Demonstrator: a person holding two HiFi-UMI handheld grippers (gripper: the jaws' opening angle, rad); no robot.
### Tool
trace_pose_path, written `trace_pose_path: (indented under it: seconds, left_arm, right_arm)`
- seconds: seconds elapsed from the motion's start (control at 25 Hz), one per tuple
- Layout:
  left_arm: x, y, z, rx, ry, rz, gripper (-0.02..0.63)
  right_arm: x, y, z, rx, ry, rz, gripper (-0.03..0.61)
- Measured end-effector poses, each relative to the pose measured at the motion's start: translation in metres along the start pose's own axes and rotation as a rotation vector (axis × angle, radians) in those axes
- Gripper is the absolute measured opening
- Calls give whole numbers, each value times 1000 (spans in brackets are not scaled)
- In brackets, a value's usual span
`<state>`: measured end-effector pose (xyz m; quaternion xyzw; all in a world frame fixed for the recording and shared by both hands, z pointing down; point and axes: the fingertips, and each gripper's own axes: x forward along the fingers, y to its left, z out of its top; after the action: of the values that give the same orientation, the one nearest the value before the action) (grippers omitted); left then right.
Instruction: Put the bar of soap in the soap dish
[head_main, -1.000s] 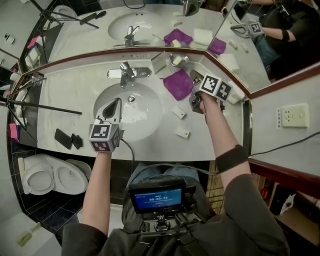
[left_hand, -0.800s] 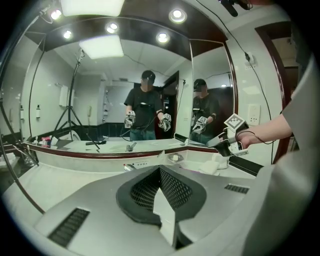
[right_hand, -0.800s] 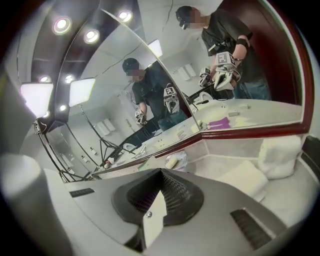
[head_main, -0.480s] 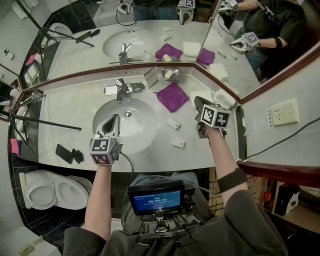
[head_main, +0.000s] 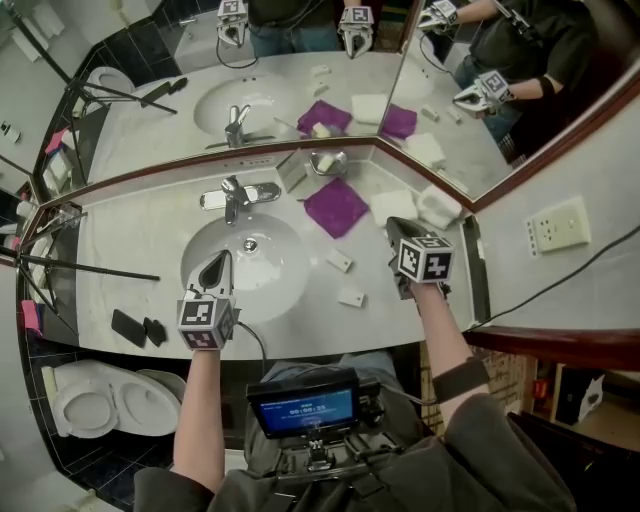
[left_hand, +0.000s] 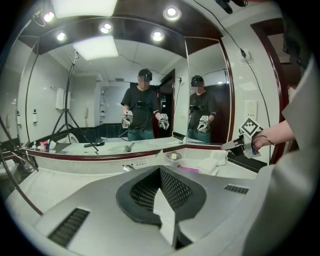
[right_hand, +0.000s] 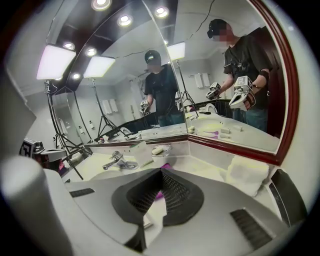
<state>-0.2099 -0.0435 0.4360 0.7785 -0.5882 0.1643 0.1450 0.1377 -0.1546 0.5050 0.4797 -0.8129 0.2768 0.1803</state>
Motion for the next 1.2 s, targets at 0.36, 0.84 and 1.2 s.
trace_pose_path:
  seconds: [0.36, 0.84, 1.2]
  left_arm:
    - [-7, -3, -4, -6, -16, -50, 0]
    - [-15, -7, 0, 29, -1, -61, 0]
    - [-7, -19, 7, 38, 36, -3, 0]
  right_arm:
    - [-19, 8, -17, 19, -4, -20, 6]
    - [-48, 20, -37, -24, 31, 3, 6]
    - [-33, 20, -47, -53, 31, 83, 6]
